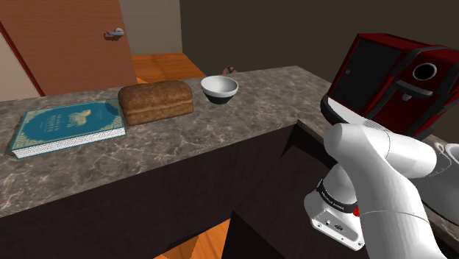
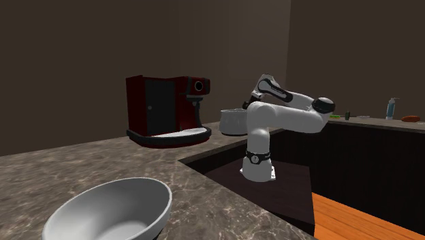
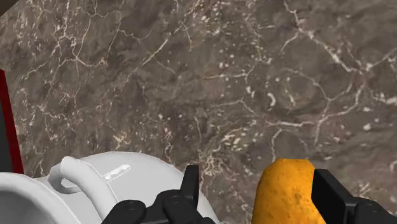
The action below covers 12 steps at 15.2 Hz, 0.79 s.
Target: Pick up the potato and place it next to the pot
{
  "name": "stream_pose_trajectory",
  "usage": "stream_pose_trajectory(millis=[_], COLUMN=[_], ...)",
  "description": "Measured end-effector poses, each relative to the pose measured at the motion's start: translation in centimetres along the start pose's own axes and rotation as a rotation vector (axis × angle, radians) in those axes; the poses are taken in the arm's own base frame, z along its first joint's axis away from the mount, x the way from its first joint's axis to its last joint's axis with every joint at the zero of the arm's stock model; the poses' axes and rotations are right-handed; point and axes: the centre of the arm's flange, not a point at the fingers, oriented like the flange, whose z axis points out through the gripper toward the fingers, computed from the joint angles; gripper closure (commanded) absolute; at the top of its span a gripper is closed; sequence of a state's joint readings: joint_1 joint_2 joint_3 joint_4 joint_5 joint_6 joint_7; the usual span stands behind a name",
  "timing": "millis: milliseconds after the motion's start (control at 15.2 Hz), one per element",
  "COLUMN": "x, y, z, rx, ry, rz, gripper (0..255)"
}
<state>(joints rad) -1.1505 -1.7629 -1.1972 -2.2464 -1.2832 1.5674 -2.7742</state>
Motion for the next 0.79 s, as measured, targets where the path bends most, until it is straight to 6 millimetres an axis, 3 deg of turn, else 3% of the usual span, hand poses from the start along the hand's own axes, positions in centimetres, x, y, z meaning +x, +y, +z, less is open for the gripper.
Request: stream_pose_trajectory(millis=[132, 264, 396, 462, 594, 792], x=[-1.7, 0.5, 0.6, 0.5, 0.9, 3.4], y=[1.1, 1.5, 1.6, 1.6, 0.9, -1.9], z=[0.1, 2.2, 1.8, 1.7, 1.5, 1.2], rx=[-0.043, 0.070, 0.096, 0.096, 0.098, 0.099], ry=[-0.072, 0.205, 0.256, 0.255, 0.246, 0.213], rz=[-0.010, -0.015, -0.009, -0.008, 0.000, 0.031], gripper=[255, 255, 255, 0, 0, 0])
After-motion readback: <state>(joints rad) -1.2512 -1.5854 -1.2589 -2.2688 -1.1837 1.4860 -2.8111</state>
